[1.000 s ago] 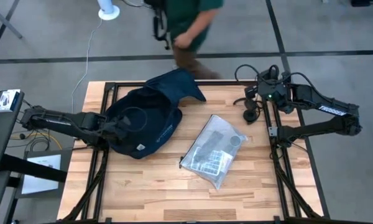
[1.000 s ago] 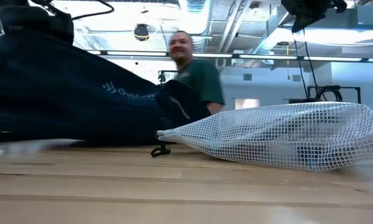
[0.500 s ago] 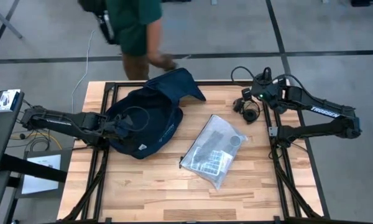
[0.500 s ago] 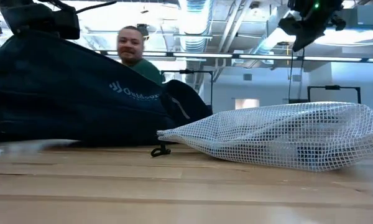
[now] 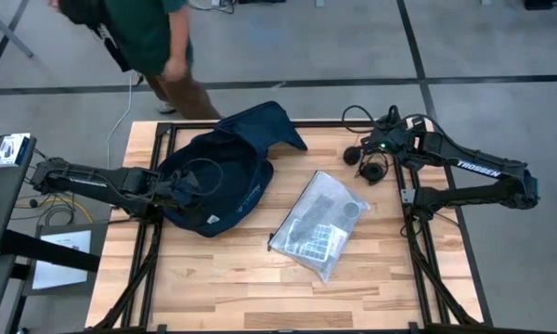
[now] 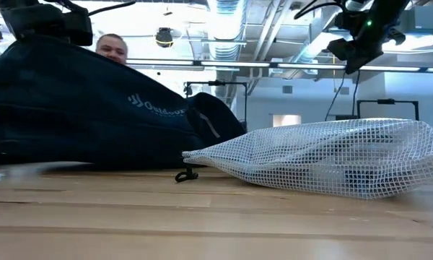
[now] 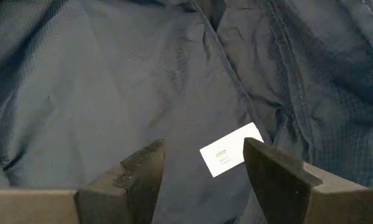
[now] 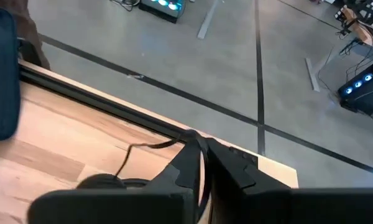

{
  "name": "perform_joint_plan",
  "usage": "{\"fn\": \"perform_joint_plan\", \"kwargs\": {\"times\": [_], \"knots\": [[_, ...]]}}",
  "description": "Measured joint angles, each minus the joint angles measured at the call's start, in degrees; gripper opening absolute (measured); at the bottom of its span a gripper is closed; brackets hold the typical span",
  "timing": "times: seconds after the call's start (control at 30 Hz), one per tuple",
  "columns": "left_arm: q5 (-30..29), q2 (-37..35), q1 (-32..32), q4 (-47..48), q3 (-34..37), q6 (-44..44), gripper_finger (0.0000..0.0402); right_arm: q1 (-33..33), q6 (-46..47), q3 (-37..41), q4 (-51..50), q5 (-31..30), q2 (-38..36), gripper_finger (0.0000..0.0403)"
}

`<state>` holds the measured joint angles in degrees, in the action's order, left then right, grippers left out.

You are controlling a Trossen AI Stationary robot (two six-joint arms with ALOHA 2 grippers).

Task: Unpack backpack
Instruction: Remove the black headphones from the dark blue backpack

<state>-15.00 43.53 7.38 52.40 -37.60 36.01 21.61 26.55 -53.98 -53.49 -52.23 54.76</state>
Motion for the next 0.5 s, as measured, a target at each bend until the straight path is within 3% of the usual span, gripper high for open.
{"fn": "perform_joint_plan", "kwargs": {"times": [0.5], "knots": [[-1.8,0.0,0.0,-0.1,0.0,0.0,0.0207,0.0,0.2,0.0,0.1,3.3,0.0,0.0198]]}}
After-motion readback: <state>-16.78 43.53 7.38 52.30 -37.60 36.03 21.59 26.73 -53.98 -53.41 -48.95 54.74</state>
